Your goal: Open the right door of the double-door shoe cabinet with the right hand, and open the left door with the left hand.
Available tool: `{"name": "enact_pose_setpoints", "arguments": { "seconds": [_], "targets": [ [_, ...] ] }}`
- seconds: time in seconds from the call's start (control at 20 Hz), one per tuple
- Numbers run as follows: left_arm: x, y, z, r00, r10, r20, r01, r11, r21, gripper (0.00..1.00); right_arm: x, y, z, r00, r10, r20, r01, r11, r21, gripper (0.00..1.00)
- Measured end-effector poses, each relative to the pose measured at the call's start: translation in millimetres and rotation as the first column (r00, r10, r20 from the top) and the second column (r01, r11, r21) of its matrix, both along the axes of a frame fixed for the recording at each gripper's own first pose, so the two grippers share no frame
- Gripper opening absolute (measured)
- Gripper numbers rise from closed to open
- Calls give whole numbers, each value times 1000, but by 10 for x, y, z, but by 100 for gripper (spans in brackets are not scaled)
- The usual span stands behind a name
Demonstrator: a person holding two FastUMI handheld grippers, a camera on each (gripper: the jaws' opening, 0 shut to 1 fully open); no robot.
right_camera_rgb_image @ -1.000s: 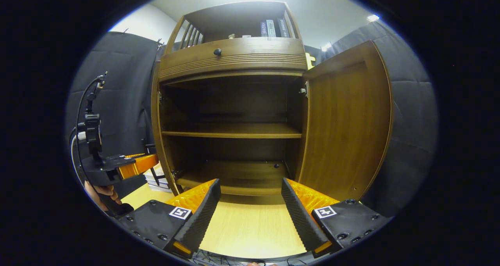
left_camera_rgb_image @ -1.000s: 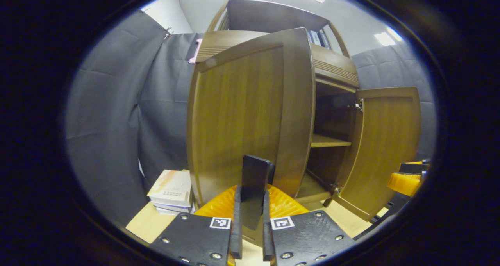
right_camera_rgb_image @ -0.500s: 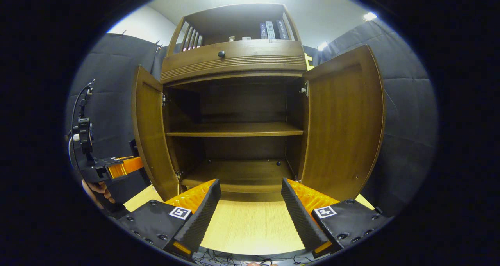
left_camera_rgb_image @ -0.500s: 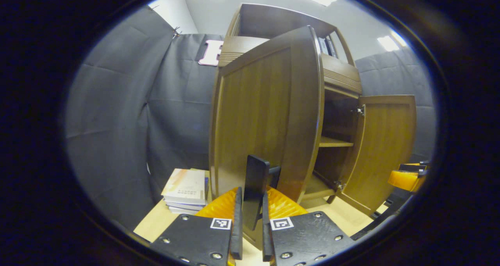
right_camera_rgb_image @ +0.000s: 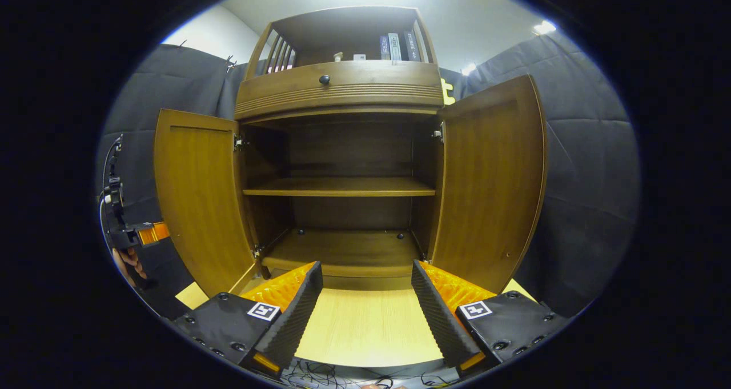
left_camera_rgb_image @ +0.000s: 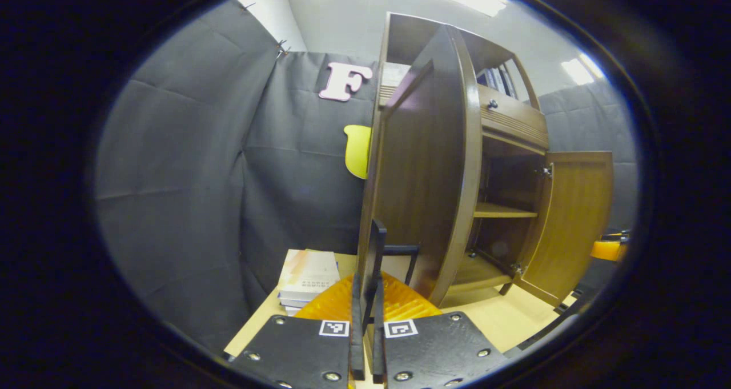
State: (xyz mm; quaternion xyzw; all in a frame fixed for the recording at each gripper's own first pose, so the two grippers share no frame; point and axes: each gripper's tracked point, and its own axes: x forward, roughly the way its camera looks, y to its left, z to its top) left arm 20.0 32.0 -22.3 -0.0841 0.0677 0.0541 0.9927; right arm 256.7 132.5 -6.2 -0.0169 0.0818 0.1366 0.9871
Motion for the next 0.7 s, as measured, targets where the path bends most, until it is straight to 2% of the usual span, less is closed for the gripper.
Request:
{"name": "enact_pose_setpoints", "arguments": {
  "seconds": [0.15, 0.2, 0.25, 0.4, 0.55, 0.7],
  "targets": [
    [-19, 195, 8, 999, -34, -7, 34, 999, 33, 10, -2, -34, 15, 1000, -8, 1, 8, 1000, -14, 98],
    [-18, 209, 17, 999, -47, -7, 47, 998, 46, 8, -2, -72, 23, 1000, -16, 4, 16, 1000, -26, 93],
    [-11, 220, 17, 999, -53, -4, 53, 997, 52, 8, 7, -109, 32, 1000, -25, 7, 25, 999, -37, 93],
    [-3, 211, 26, 998, -55, 2, 55, 998, 34, 8, 10, -157, 51, 999, -50, 12, 51, 998, -26, 93],
    [-208, 249, 15, 999, -25, -22, 25, 1000, 11, 10, 34, -158, 57, 997, -72, 15, 72, 997, 2, 93],
    [-620, 295, 195, 998, 50, -45, -46, 995, 86, 7, 99, -182, 78, 996, -83, 33, 83, 997, 8, 93]
  ]
}}
